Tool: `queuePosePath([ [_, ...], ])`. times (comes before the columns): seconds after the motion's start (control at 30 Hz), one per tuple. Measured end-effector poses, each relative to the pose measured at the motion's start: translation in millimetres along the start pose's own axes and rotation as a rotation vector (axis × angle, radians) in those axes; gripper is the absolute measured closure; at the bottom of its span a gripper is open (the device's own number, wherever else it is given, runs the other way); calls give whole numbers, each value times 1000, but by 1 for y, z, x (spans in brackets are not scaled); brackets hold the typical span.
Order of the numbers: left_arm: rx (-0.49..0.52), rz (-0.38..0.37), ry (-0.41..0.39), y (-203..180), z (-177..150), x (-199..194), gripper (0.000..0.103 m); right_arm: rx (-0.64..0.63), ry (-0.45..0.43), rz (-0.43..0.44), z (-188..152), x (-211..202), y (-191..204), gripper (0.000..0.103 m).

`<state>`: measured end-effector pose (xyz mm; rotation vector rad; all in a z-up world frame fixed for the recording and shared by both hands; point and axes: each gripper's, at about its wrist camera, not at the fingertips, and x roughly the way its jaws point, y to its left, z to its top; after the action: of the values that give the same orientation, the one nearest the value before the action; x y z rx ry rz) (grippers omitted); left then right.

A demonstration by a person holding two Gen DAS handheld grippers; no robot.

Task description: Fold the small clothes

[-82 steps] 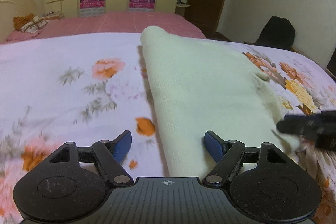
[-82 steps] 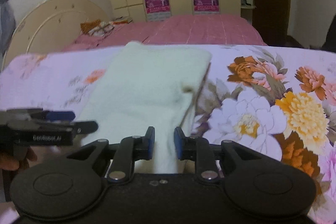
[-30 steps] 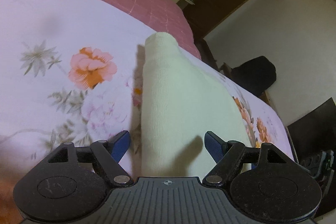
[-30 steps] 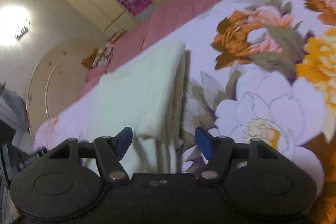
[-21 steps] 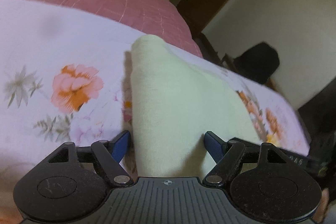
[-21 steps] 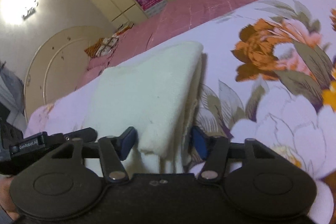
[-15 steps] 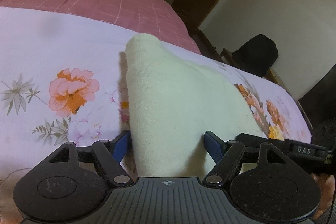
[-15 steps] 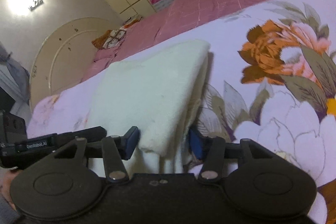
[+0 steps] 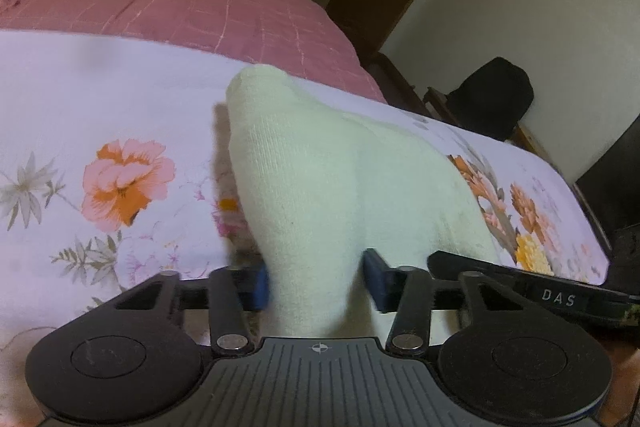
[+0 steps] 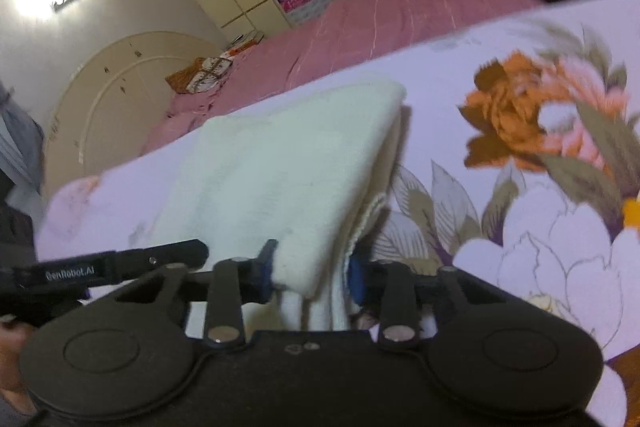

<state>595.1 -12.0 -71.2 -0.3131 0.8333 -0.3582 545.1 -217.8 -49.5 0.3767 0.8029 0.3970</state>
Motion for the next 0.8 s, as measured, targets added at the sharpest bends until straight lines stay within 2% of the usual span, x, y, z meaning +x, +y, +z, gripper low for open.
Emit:
queuePosePath([
  [0.07, 59, 30, -15, -11, 1, -6, 68, -44, -18, -41, -2, -3, 11, 75],
  [0.3, 165, 74, -49, -37, 8, -33, 71, -139, -71, -125, -7, -21, 42, 78],
  [0.57, 201, 61, -92, -50, 13, -77, 71, -183, -112, -146, 0, -48, 69, 78],
  [0.8, 202, 71, -124, -40, 3, -128, 71, -213, -133, -141, -9, -66, 105, 78],
])
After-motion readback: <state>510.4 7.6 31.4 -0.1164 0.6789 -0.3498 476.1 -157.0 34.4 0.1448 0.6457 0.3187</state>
